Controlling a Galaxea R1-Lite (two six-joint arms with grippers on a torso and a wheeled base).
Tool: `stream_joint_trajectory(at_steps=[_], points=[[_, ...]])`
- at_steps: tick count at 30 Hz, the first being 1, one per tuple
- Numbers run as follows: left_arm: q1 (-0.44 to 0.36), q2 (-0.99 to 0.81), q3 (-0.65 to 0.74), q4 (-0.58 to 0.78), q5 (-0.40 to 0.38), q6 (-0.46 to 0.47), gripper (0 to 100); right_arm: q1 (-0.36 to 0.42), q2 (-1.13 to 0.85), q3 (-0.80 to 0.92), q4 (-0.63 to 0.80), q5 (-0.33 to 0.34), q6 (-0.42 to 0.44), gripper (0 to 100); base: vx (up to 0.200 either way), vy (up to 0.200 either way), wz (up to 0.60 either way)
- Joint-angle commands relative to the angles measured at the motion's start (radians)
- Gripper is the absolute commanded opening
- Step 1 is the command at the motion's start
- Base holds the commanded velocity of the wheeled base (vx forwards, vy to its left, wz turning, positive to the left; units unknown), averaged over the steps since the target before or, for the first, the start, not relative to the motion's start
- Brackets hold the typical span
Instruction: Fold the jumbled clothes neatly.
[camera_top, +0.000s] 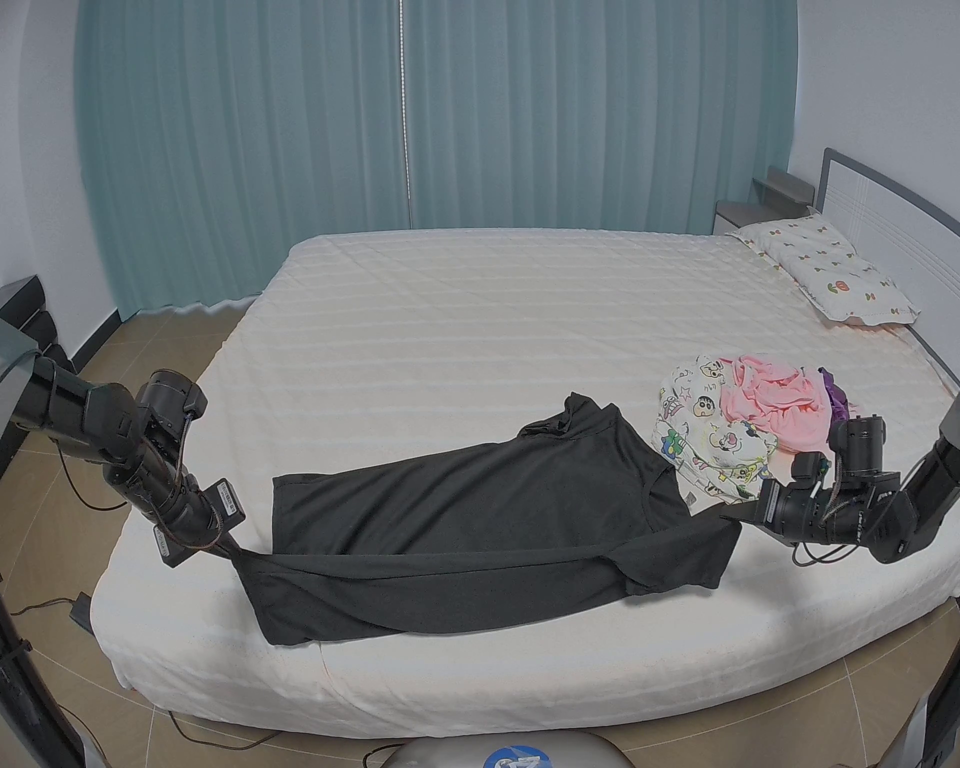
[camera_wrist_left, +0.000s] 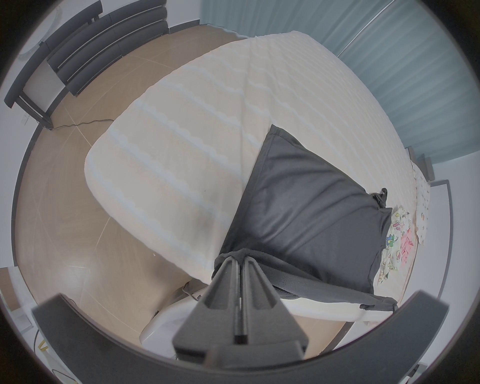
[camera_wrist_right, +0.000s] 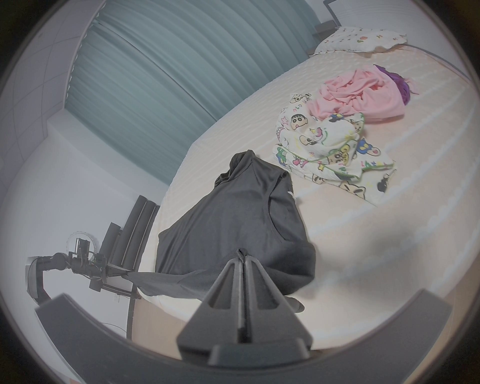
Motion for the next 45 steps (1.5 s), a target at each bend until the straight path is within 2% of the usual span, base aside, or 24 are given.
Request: stream_joint_trajectory(at_steps=[1,10,17,25,26,27,32,36,39,40,41,44,45], points=[[0.003,0.112,-0.084,0.004,0.003,-0.006,0,0.032,0.119,-0.103,0.021,-0.024,0.001,0,0.0,0.0,0.0],[0.0,0.282,-0.22,0.006,0.029,-0.047,0,0.048,0.241,-0.24,0.064,-0.07,0.011,0,0.0,0.0,0.0],[-0.005,0.357,-0.29,0.024,0.029,-0.052,0,0.056,0.301,-0.275,0.052,-0.098,0.014,0,0.0,0.0,0.0],[-0.006,0.393,-0.351,0.063,0.022,-0.064,0,0.07,0.344,-0.326,0.052,-0.118,0.057,0,0.0,0.0,0.0],[-0.006,0.393,-0.352,0.063,0.019,-0.064,100,0.071,0.347,-0.327,0.052,-0.126,0.06,0,0.0,0.0,0.0],[-0.006,0.393,-0.352,0.063,0.017,-0.064,100,0.073,0.352,-0.329,0.052,-0.132,0.063,100,0.0,0.0,0.0],[-0.008,0.393,-0.354,0.063,0.014,-0.072,100,0.073,0.347,-0.327,0.032,-0.136,0.074,100,0.0,0.0,0.0],[0.0,0.37,-0.343,0.066,-0.007,-0.099,100,0.065,0.291,-0.303,-0.066,-0.184,0.214,100,0.0,0.0,0.0],[0.024,0.293,-0.302,0.072,-0.089,-0.102,100,0.065,0.229,-0.249,-0.082,-0.213,0.297,100,0.0,0.0,0.0],[0.027,0.285,-0.296,0.07,-0.098,-0.102,100,0.065,0.222,-0.241,-0.082,-0.215,0.304,100,0.0,0.0,0.0],[0.043,0.238,-0.256,0.063,-0.155,-0.104,100,0.065,0.185,-0.202,-0.083,-0.215,0.343,100,0.0,0.0,0.0],[0.055,0.195,-0.205,0.038,-0.184,-0.171,100,0.071,0.136,-0.145,-0.088,-0.207,0.442,100,0.0,0.0,0.0],[0.055,0.193,-0.204,0.035,-0.184,-0.174,100,0.071,0.134,-0.143,-0.089,-0.207,0.447,100,0.0,0.0,0.0]])
